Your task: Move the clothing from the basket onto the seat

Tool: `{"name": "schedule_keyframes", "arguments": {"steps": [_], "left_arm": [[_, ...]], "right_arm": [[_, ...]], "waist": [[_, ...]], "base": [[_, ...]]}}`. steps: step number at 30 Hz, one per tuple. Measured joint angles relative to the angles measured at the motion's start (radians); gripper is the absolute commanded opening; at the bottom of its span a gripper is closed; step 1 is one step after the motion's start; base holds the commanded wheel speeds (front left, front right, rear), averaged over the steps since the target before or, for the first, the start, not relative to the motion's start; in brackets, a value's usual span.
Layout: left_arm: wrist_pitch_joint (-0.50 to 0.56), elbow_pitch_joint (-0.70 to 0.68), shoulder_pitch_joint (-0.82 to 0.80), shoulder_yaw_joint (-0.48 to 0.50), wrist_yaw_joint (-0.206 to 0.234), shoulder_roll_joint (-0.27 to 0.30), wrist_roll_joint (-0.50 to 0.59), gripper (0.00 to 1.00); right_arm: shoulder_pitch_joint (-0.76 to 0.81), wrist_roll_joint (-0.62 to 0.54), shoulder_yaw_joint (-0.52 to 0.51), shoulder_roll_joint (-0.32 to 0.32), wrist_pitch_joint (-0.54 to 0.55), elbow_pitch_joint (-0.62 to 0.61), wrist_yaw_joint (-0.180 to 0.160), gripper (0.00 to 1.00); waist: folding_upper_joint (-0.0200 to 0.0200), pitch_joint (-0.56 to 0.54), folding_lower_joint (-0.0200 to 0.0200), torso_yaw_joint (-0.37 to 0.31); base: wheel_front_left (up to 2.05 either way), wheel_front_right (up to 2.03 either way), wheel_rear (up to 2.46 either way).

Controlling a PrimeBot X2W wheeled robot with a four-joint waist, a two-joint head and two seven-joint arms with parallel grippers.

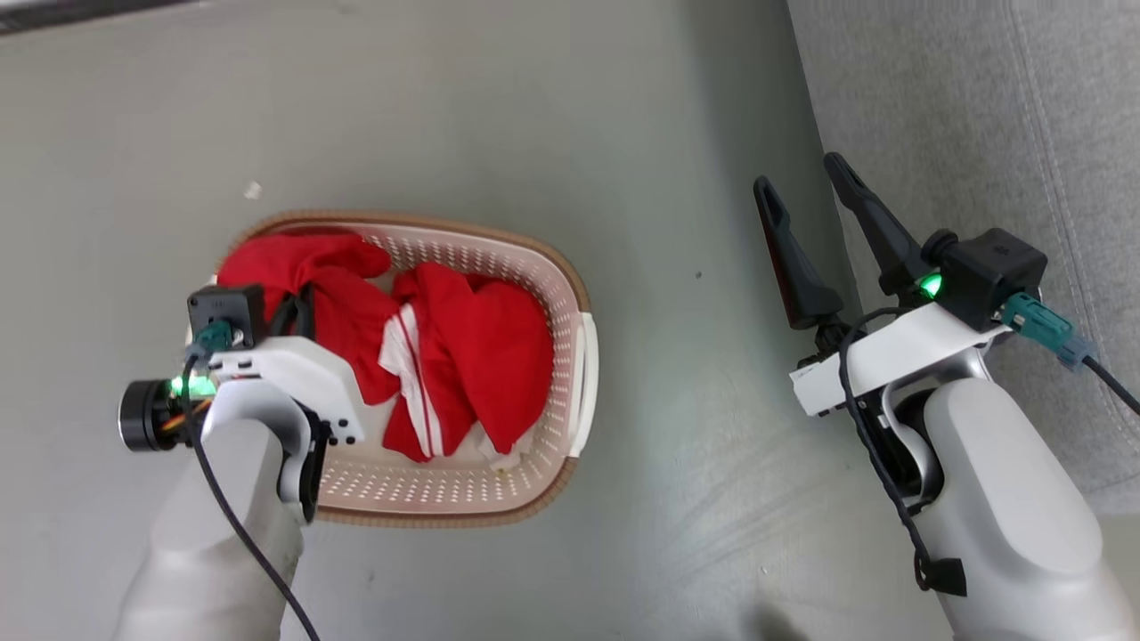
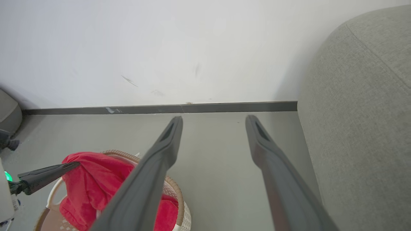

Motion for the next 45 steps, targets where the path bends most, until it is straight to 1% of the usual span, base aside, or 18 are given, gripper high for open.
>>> {"name": "schedule_keyframes", "arguments": {"steps": [1, 3, 5, 8, 14, 18, 20, 22, 25, 32, 38, 45], "left_arm": [[-0.010, -0.002, 0.009, 0.002, -0.007, -0.002, -0.007, 0.00], [-0.028, -0.005, 0.023, 0.004, -0.008, -0.005, -0.015, 0.00], [-0.050, -0.012, 0.042, 0.004, -0.030, -0.007, -0.023, 0.00], [-0.054, -0.019, 0.059, -0.004, -0.052, -0.008, -0.025, 0.00], [-0.077, -0.043, 0.095, -0.020, -0.070, -0.011, -0.028, 0.00], [-0.085, -0.067, 0.115, -0.031, -0.090, -0.012, -0.032, 0.00], [-0.086, -0.083, 0.125, -0.036, -0.104, -0.013, -0.034, 0.00], [-0.087, -0.102, 0.138, -0.053, -0.105, -0.013, -0.033, 0.00], [-0.095, -0.119, 0.155, -0.069, -0.119, -0.013, -0.030, 0.00], [-0.095, -0.167, 0.179, -0.096, -0.141, -0.013, -0.030, 0.00], [-0.095, -0.195, 0.189, -0.130, -0.148, -0.013, -0.028, 0.00], [-0.095, -0.235, 0.217, -0.175, -0.158, -0.013, -0.025, 0.00]], "right_arm": [[0.003, -0.005, -0.003, 0.000, 0.000, 0.002, 0.000, 1.00], [0.016, -0.012, -0.013, 0.000, 0.000, 0.005, 0.000, 1.00], [0.041, -0.014, -0.021, -0.007, 0.000, 0.012, 0.000, 1.00], [0.060, -0.020, -0.024, -0.017, 0.000, 0.016, 0.000, 1.00], [0.102, -0.032, -0.024, -0.029, 0.000, 0.030, 0.000, 1.00], [0.132, -0.032, -0.011, -0.032, 0.000, 0.035, 0.000, 1.00], [0.144, -0.032, 0.007, -0.032, 0.000, 0.036, 0.000, 1.00], [0.157, -0.032, 0.038, -0.034, 0.000, 0.036, 0.000, 1.00], [0.167, -0.032, 0.077, -0.033, 0.000, 0.036, 0.000, 1.00], [0.181, -0.031, 0.140, -0.034, 0.000, 0.034, 0.000, 1.00], [0.200, -0.028, 0.238, -0.034, 0.000, 0.035, 0.000, 1.00], [0.203, -0.015, 0.325, -0.040, 0.000, 0.039, 0.000, 1.00]], "waist": [[0.0000, -0.011, 0.0000, 0.005], [0.0000, -0.034, 0.0000, 0.015], [0.0000, -0.070, 0.0000, 0.030], [0.0000, -0.108, 0.0000, 0.044], [0.0000, -0.185, 0.0000, 0.073], [0.0000, -0.234, 0.0000, 0.091], [0.0000, -0.259, -0.0001, 0.101], [0.0000, -0.295, 0.0000, 0.114], [0.0000, -0.330, -0.0001, 0.127], [-0.0001, -0.409, -0.0001, 0.154], [0.0000, -0.471, -0.0001, 0.172], [0.0000, -0.534, -0.0001, 0.187]], "base": [[0.00, 0.00, 0.00], [0.00, 0.00, 0.00], [0.00, 0.00, 0.00], [0.00, 0.00, 0.00], [0.00, 0.00, 0.00], [0.00, 0.00, 0.00], [0.00, 0.00, 0.00], [0.00, 0.00, 0.00], [0.00, 0.00, 0.00], [0.00, 0.00, 0.00], [0.00, 0.00, 0.00], [0.00, 0.00, 0.00]]}}
